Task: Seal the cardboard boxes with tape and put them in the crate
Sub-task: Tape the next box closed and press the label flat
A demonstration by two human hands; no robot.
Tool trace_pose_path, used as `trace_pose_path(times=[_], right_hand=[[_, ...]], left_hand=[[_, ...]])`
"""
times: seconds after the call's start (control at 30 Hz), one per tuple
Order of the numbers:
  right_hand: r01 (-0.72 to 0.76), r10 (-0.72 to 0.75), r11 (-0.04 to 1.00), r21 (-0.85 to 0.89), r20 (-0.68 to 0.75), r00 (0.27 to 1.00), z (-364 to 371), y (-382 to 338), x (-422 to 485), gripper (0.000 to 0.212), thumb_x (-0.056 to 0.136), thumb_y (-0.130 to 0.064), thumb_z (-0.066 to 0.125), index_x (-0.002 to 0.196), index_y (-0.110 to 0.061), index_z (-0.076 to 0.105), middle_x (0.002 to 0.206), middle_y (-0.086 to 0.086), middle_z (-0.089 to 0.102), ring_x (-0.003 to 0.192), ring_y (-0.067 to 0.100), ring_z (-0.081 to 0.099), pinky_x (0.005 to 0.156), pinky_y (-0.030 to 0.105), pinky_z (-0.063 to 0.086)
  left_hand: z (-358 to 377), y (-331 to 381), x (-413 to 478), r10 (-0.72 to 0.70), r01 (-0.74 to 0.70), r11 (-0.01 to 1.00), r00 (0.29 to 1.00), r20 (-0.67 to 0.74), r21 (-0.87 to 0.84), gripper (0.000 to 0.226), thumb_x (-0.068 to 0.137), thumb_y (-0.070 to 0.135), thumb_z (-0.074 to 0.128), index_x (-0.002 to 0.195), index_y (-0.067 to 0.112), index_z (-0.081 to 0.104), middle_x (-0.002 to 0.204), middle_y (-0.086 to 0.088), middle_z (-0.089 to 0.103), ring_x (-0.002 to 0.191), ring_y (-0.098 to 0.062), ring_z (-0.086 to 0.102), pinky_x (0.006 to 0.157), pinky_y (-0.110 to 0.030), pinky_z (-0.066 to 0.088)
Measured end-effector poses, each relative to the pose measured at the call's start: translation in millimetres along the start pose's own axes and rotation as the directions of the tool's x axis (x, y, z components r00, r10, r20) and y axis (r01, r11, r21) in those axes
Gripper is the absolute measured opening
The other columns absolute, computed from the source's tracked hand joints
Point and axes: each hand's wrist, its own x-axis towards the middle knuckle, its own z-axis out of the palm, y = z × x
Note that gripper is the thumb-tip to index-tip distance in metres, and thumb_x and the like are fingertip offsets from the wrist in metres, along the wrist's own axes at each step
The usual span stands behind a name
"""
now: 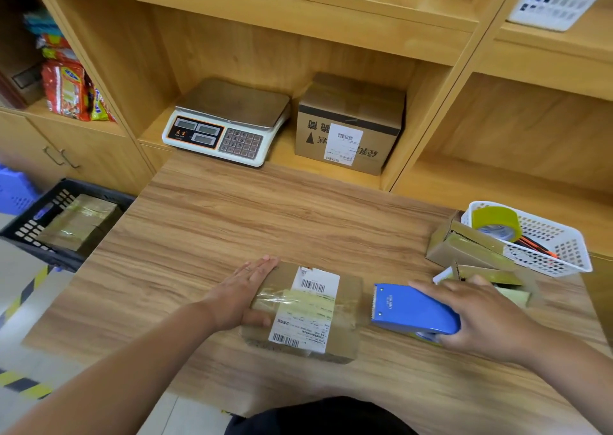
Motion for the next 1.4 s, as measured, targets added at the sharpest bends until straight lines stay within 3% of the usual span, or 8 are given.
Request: trace_pose_path(times=[0.2, 0.43, 0.53, 0.63, 0.87, 1.1, 1.27, 1.4], right_hand=[[-0.011, 0.012, 0.999, -0.035, 0.022, 1.0, 14, 10, -5, 0.074, 0.075, -0.079, 0.042, 0.125, -0.067, -0.011, 0.088, -0.028, 0.034, 0.082, 0.006, 0.028, 0.075, 0.014, 0.021], [-0.007, 0.009, 0.999, -0.045, 0.035, 0.999, 30, 9, 3, 0.073, 0.08, -0.064, 0.048, 0.141, -0.057, 0.009, 0.084, -0.024, 0.033, 0.075, -0.01, 0.026, 0.073, 0.018, 0.017], [-0.012, 0.015, 0.998, -0.054, 0.059, 0.998, 41, 7, 10, 0.075, 0.08, -0.062, 0.048, 0.144, -0.053, 0.01, 0.089, -0.021, 0.034, 0.076, -0.004, 0.03, 0.076, 0.02, 0.014], [-0.024, 0.024, 1.0, 0.003, 0.055, 0.998, 53, 4, 16, 0.077, 0.08, -0.062, 0.053, 0.145, -0.052, 0.013, 0.085, -0.026, 0.03, 0.078, -0.016, 0.026, 0.077, 0.021, 0.017], [-0.052, 0.052, 0.999, 0.003, 0.037, 0.998, 70, 0, 22, 0.076, 0.078, -0.071, 0.047, 0.144, -0.052, 0.014, 0.09, -0.024, 0.027, 0.081, -0.003, 0.022, 0.077, 0.021, 0.016], [-0.063, 0.063, 0.998, 0.02, 0.003, 0.998, 69, -6, 20, 0.075, 0.08, -0.056, 0.05, 0.144, -0.052, 0.011, 0.093, -0.02, 0.031, 0.098, 0.002, 0.043, 0.079, 0.021, 0.014], [-0.019, 0.029, 0.994, 0.105, -0.095, 0.995, 55, -21, 20, 0.082, 0.077, -0.054, 0.062, 0.14, -0.052, 0.01, 0.09, -0.018, 0.039, 0.085, 0.003, 0.039, 0.08, 0.017, 0.016], [0.058, -0.008, 0.973, 0.222, -0.22, 0.975, 38, -52, 27, 0.085, 0.071, -0.045, 0.072, 0.138, -0.05, 0.019, 0.086, -0.018, 0.043, 0.082, 0.013, 0.043, 0.086, 0.022, 0.024]], left_hand=[[-1, 3, 0, -0.013, 0.013, 1.0, 1.0, 0.013, 0.008, 0.121, 0.069, 0.051, 0.076, 0.149, 0.027, -0.011, 0.16, 0.001, -0.004, 0.143, -0.007, -0.008, 0.109, -0.015, -0.009], [-2, 6, -1, -0.01, 0.01, 1.0, 1.0, 0.02, 0.02, 0.121, 0.07, 0.05, 0.076, 0.149, 0.026, -0.012, 0.159, 0.001, -0.005, 0.137, 0.0, -0.014, 0.106, -0.01, -0.012], [-1, 5, -1, 0.003, -0.003, 1.0, 1.0, 0.01, 0.015, 0.12, 0.07, 0.05, 0.076, 0.149, 0.026, -0.01, 0.16, 0.001, -0.004, 0.133, 0.003, -0.015, 0.102, -0.005, -0.016], [0, 6, -2, -0.031, 0.031, 0.999, 1.0, 0.003, -0.014, 0.118, 0.07, 0.053, 0.075, 0.15, 0.031, -0.009, 0.16, 0.002, -0.003, 0.142, -0.004, -0.008, 0.111, -0.015, -0.007], [18, 36, 4, -0.146, 0.173, 0.982, 0.947, -0.286, 0.074, 0.096, 0.079, 0.07, 0.047, 0.152, 0.023, 0.008, 0.158, 0.002, 0.015, 0.146, -0.013, 0.005, 0.111, -0.022, -0.01], [45, 49, 9, -0.178, 0.234, 0.966, 0.907, -0.382, 0.106, 0.074, 0.097, 0.055, 0.02, 0.147, 0.013, -0.015, 0.155, 0.004, -0.015, 0.135, -0.006, -0.029, 0.106, -0.021, -0.028], [41, 24, 7, -0.175, 0.194, 0.981, 0.906, -0.385, 0.011, 0.065, 0.1, 0.045, 0.022, 0.146, 0.015, -0.011, 0.15, 0.011, -0.017, 0.139, -0.002, -0.023, 0.108, -0.018, -0.024], [32, -6, 1, -0.173, 0.104, 0.971, 0.927, -0.334, -0.214, 0.054, 0.103, 0.03, 0.026, 0.146, 0.019, -0.006, 0.154, 0.012, -0.008, 0.139, 0.003, -0.015, 0.109, -0.011, -0.015]])
